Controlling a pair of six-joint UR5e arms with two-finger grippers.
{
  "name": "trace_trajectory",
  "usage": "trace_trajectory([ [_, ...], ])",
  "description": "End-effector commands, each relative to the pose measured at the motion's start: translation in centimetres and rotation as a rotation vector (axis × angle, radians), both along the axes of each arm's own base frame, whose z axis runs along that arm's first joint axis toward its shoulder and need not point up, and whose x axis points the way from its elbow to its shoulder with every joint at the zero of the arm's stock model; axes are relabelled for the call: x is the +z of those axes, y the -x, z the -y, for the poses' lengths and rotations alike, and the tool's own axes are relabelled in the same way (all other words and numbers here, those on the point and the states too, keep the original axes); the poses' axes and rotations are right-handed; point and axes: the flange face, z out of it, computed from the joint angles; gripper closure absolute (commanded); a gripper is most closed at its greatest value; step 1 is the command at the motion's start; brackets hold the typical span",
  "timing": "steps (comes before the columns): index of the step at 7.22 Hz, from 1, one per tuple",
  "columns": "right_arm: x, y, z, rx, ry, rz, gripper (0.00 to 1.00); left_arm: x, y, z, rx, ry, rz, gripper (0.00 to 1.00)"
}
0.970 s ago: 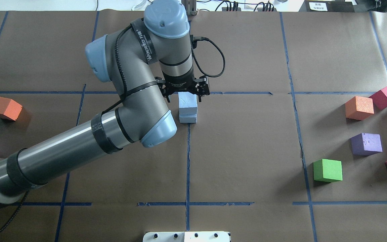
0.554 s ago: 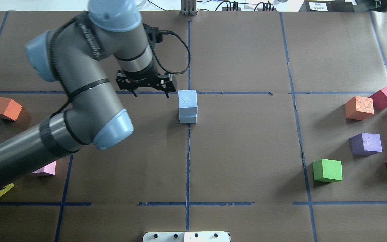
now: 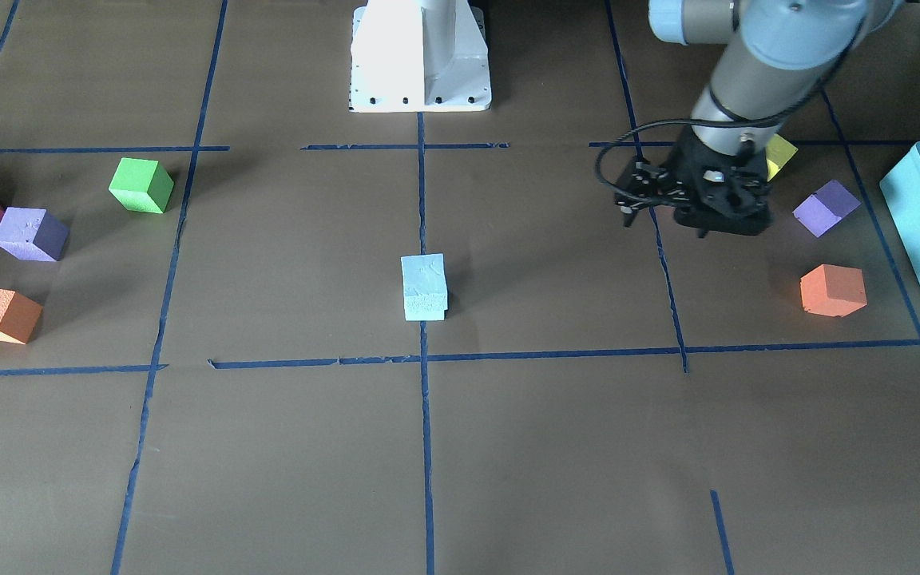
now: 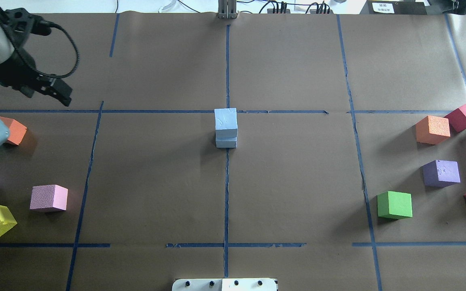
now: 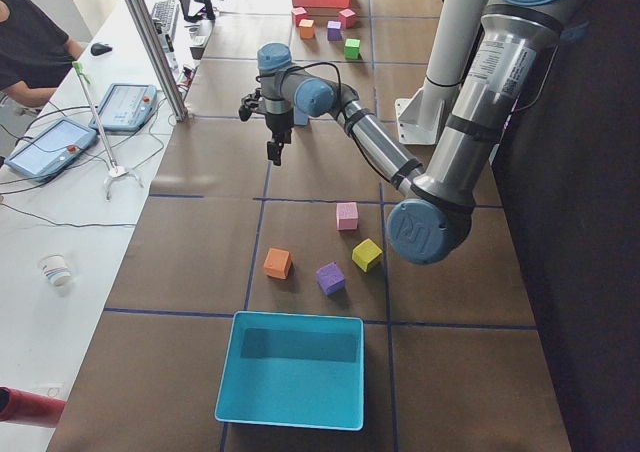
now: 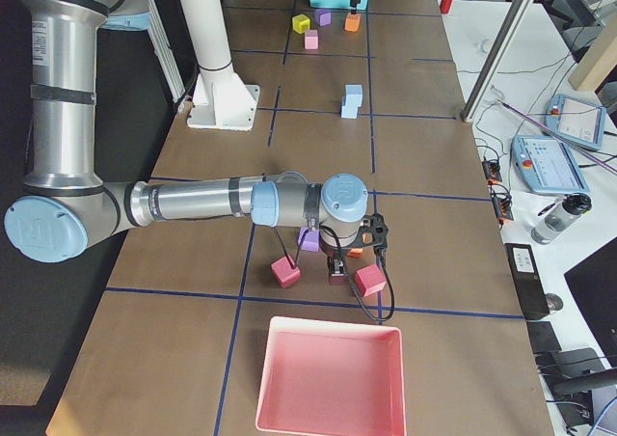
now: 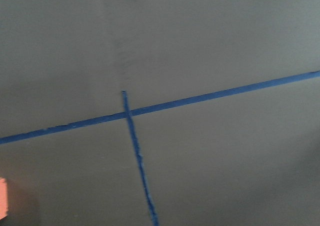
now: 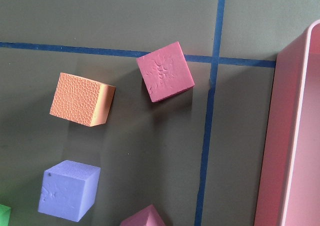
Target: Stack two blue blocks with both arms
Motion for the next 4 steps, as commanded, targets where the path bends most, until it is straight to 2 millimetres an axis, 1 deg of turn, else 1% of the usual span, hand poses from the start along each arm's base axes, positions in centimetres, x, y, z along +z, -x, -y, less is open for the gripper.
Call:
trace_trajectory([
  [1,0.6,-0.7,-0.6,0.015,-0.005,-0.014,0.00,7.9,11.9,0.1,0.010,-0.010,-0.005,0.00],
  [2,0.6,-1.0,-0.5,0.022,-0.006,-0.014,0.00,12.3,16.8,1.1,-0.006,0.002,0.015,0.00],
  [3,0.4,-1.2,-0.4,0.027,-0.009,-0.014,0.00,17.8,20.1,2.1,0.043,0.006,0.007,0.00],
  [4,0.4,-1.3,-0.4,0.030,-0.010,-0.014,0.00,22.6,23.5,1.7,0.068,0.014,0.003,0.00],
])
